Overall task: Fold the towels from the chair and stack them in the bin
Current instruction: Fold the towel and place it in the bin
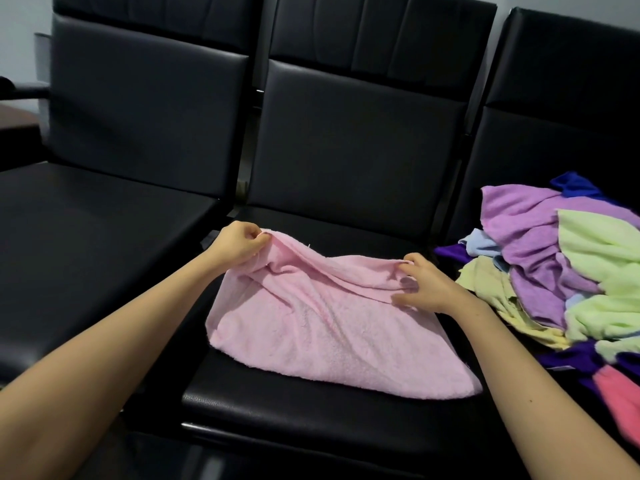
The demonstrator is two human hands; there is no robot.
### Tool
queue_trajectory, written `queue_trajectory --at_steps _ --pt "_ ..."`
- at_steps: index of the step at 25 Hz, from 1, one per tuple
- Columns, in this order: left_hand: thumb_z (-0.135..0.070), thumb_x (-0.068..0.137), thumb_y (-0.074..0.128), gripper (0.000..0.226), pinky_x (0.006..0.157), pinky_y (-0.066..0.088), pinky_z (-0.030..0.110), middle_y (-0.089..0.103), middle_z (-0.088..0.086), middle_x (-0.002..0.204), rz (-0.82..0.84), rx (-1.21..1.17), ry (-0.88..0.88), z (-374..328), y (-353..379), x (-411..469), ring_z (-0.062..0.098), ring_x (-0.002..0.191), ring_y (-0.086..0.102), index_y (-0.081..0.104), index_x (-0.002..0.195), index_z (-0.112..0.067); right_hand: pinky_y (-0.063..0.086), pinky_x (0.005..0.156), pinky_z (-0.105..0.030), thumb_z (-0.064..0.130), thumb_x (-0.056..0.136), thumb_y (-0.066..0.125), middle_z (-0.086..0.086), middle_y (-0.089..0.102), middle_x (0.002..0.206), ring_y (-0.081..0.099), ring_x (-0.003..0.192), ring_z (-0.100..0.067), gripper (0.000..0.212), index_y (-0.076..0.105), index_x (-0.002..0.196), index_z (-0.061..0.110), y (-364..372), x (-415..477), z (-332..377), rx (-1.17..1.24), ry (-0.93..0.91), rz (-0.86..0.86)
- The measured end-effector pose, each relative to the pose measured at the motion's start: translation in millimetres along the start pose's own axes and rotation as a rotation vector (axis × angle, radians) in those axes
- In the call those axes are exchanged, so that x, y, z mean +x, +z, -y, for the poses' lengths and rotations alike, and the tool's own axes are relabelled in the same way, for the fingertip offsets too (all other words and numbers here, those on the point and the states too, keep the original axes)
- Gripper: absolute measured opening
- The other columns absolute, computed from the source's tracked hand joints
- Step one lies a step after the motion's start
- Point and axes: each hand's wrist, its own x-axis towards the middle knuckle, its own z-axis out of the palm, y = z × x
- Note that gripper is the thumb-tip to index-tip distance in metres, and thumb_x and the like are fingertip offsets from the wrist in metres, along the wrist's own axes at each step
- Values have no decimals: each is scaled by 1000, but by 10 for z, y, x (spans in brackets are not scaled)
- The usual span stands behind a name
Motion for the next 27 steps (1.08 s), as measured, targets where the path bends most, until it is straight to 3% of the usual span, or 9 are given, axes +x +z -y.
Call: queue_trajectory --at_steps 2,6,11,16,19,21,23,25,27 --pt "-23 90 57 21 61 40 27 59 0 77 12 -15 -9 -11 -2 14 16 75 54 59 71 -14 45 83 -25 36 74 74 12 38 112 48 96 -6 39 52 103 21 21 -30 34 11 -3 82" --pt "-24 89 56 27 53 36 25 52 -1 63 -11 -28 -46 -12 45 20 15 63 47 53 66 -9 44 77 -28 29 84 65 6 45 96 50 87 -14 18 56 87 14 104 -22 156 -96 -64 33" --pt "-21 88 55 23 50 36 22 55 2 67 20 34 -64 -7 18 8 13 60 48 58 71 -7 46 77 -36 19 92 47 0 50 95 55 87 -22 20 63 94 8 135 12 170 -224 -44 27" --pt "-15 87 53 17 50 36 23 57 3 73 142 115 -72 -43 -77 15 15 65 51 63 75 -10 41 71 -41 13 95 42 -14 50 89 55 83 -34 22 53 81 0 -8 3 66 -47 148 -332" --pt "-17 87 54 15 51 37 23 57 0 68 74 99 5 -114 -65 55 17 67 51 61 75 -11 38 77 -43 9 99 37 -23 53 98 53 90 -38 25 55 93 -7 -83 16 53 45 207 -548" --pt "-22 86 58 16 51 37 24 56 -3 65 17 31 21 -139 -93 91 15 64 50 59 72 -13 37 78 -41 12 101 34 -24 54 105 53 97 -38 28 55 100 -6 -134 17 34 98 292 -604" --pt "-23 84 60 20 50 37 24 54 -2 62 30 72 45 -108 -145 109 14 60 48 58 66 -12 37 77 -41 16 102 33 -25 57 109 53 101 -40 31 56 104 -5 -173 5 4 75 362 -574" --pt "-19 82 55 24 51 34 26 51 3 61 168 312 123 -23 -154 94 19 59 44 52 59 -11 37 77 -39 20 102 35 -26 59 108 54 102 -40 34 58 102 -5 -171 -19 -25 -6 355 -463" --pt "-18 81 50 21 58 40 31 56 7 72 340 515 166 68 -120 53 24 66 50 51 62 -10 35 74 -36 23 100 41 -22 62 97 57 97 -36 33 59 82 3 -106 -74 -68 -11 307 -316"
